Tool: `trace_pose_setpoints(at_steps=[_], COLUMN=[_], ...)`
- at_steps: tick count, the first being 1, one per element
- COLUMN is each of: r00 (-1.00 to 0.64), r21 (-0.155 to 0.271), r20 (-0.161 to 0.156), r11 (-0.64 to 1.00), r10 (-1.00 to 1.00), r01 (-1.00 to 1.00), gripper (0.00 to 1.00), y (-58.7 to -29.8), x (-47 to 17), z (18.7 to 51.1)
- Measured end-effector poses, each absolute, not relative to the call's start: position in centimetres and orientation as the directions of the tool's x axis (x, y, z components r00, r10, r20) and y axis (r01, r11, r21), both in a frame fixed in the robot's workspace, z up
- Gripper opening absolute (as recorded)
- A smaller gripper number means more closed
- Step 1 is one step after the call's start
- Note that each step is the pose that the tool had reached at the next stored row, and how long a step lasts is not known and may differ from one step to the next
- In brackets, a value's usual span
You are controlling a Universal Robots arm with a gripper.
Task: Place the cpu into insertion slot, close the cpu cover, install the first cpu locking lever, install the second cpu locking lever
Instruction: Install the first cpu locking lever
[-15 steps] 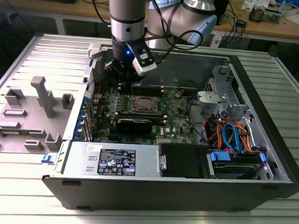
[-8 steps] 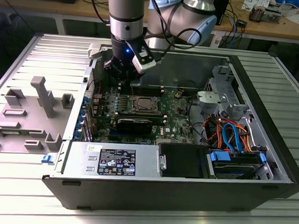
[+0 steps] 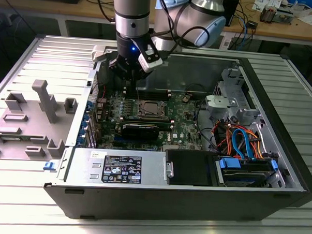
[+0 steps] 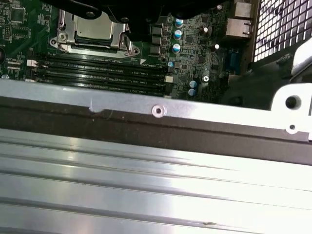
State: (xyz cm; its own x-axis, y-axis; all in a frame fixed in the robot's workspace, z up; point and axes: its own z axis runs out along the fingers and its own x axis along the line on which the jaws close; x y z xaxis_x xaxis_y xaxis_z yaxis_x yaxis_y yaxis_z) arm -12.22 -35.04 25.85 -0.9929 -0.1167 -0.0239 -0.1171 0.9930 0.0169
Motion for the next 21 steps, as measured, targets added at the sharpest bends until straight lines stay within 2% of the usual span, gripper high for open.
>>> trace_pose_setpoints(at_steps=[21], r00=[-0.992], r21=[0.012], r20=[-0.026], r11=[0.992], r10=[-0.122], r01=[-0.122], gripper=[0.11], y=[-34.4], x=[-10.9], z=[25.9])
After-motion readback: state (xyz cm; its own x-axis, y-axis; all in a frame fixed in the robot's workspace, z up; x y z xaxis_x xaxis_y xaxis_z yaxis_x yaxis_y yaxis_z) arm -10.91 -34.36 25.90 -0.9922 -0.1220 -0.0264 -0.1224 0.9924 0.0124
